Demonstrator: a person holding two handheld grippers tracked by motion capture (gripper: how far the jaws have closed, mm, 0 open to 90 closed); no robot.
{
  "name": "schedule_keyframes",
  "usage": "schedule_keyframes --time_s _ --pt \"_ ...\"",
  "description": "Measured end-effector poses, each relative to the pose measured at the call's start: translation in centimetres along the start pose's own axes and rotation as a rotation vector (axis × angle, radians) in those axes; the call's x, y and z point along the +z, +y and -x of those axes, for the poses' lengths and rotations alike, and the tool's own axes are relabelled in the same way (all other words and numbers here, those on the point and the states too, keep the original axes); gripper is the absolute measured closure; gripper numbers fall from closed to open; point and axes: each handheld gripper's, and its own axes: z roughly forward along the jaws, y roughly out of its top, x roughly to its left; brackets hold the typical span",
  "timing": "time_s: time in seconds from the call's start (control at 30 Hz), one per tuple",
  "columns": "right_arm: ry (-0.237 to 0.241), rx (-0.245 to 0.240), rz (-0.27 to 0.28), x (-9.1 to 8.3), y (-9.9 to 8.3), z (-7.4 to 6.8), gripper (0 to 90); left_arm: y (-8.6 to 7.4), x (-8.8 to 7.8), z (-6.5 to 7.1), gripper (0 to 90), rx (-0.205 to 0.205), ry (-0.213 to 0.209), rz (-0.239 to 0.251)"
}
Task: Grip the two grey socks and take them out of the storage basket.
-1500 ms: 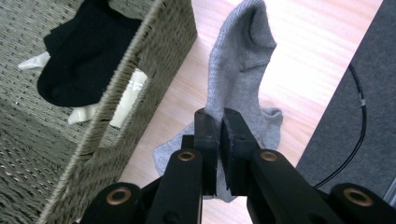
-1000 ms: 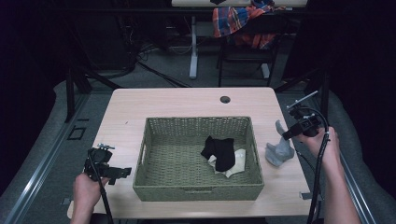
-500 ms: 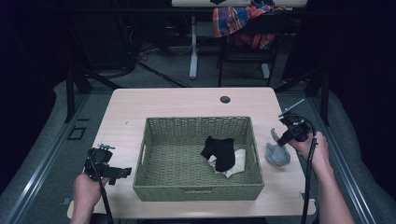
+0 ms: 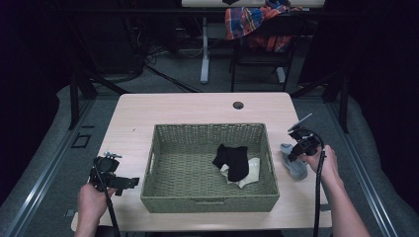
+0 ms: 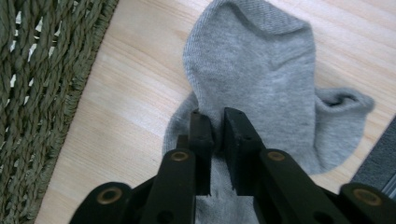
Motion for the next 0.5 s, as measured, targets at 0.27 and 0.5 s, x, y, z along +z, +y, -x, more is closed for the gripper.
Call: schedule_keyframes --time_s 0.27,0.5 --pt "-0.003 -0.012 0.039 -2.1 -0.2 -0.4 42.8 0.0 -0.1 0.0 1.0 0.004 -0.001 -0.001" --pt "0.068 -0.005 0.149 -6.1 -0.9 -1.0 23.2 0.0 -0.1 0.0 1.0 -0.001 -0.002 0.004"
